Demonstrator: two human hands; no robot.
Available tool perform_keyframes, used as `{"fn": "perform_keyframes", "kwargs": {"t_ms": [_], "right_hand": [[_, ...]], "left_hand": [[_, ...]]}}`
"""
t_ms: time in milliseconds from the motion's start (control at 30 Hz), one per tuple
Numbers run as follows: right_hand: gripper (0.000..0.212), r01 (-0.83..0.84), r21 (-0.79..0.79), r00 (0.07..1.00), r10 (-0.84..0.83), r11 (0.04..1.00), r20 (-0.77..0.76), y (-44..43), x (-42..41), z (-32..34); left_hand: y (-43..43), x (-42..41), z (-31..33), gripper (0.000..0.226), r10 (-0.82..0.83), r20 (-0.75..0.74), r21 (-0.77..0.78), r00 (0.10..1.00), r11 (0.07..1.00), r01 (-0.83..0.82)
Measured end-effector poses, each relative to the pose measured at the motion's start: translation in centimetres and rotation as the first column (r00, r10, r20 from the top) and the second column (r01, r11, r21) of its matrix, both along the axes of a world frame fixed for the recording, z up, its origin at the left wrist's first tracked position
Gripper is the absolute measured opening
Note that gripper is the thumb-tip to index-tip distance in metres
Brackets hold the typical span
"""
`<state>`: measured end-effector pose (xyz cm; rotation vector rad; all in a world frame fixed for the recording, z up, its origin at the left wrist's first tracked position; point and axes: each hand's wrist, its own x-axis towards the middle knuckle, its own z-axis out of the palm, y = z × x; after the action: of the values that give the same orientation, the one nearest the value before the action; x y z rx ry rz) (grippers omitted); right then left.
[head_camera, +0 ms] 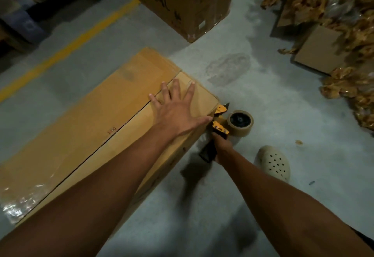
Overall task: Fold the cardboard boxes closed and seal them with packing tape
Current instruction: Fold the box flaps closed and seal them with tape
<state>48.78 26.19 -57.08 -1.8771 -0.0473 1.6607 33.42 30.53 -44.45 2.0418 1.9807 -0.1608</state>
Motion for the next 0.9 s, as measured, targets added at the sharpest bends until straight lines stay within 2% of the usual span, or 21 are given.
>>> {"fn": "perform_keyframes", "kwargs": {"t_ms": [67, 200, 367, 433, 533, 600, 667, 733, 800, 833, 900], "right_hand": [[0.031, 0.025, 0.055, 1.000, -0.024, 0.998, -0.014, 0.7, 1.4, 2.5], [0.020, 0.098, 0.130, 0.995, -0.095, 0.987, -0.026, 0.3, 2.5, 6.7], [0.015, 0.041, 0.230, 0.987, -0.076, 0.972, 0.143, -0.4, 4.7, 12.9], [0.018, -0.061, 0.277, 0.975, -0.002, 0.959, 0.221, -0.9, 4.9, 15.2], [0.017, -0.309, 0.298, 0.919, 0.202, 0.903, 0.340, -2.6, 3.7, 19.1], [0.017, -0.465, 0.284, 0.851, 0.336, 0.838, 0.402, -3.8, 2.4, 20.4], [0.021, -0.625, 0.250, 0.747, 0.474, 0.739, 0.467, -5.5, 0.2, 21.4], [0.020, -0.734, 0.235, 0.655, 0.573, 0.637, 0.493, -7.6, -2.6, 22.5], [0.023, -0.783, 0.252, 0.612, 0.631, 0.569, 0.477, -9.8, -5.6, 23.3], [0.025, -0.800, 0.250, 0.593, 0.654, 0.546, 0.469, -10.7, -6.6, 23.4], [0.027, -0.849, 0.238, 0.528, 0.724, 0.472, 0.445, -12.6, -9.4, 23.4]], "left_hand": [[0.0, 0.5, 2.1, 0.117, -0.013, 0.022, -0.013, 1.000, 1.000, 0.014], [-1.0, 0.2, 2.1, 0.119, -0.075, 0.025, -0.098, 0.997, 0.992, 0.077], [-5.7, -0.3, 3.4, 0.119, -0.198, 0.002, -0.168, 0.980, 0.966, 0.195], [-9.1, -0.4, 3.4, 0.119, -0.270, -0.011, -0.189, 0.963, 0.946, 0.263], [-14.9, -0.4, 3.8, 0.119, -0.386, 0.023, -0.179, 0.922, 0.906, 0.384], [-17.9, -0.3, 3.5, 0.117, -0.482, 0.055, -0.183, 0.875, 0.856, 0.483], [-20.8, -1.1, 3.6, 0.113, -0.516, 0.078, -0.134, 0.853, 0.843, 0.522], [-23.3, -2.7, 3.8, 0.101, -0.409, 0.140, -0.100, 0.902, 0.900, 0.424], [-25.5, -5.4, 4.5, 0.083, -0.145, 0.200, -0.068, 0.969, 0.985, 0.161], [-26.3, -6.8, 4.9, 0.075, -0.003, 0.223, -0.040, 0.975, 0.999, 0.012], [-28.2, -11.1, 5.3, 0.063, 0.238, 0.251, 0.002, 0.938, 0.969, -0.246]]}}
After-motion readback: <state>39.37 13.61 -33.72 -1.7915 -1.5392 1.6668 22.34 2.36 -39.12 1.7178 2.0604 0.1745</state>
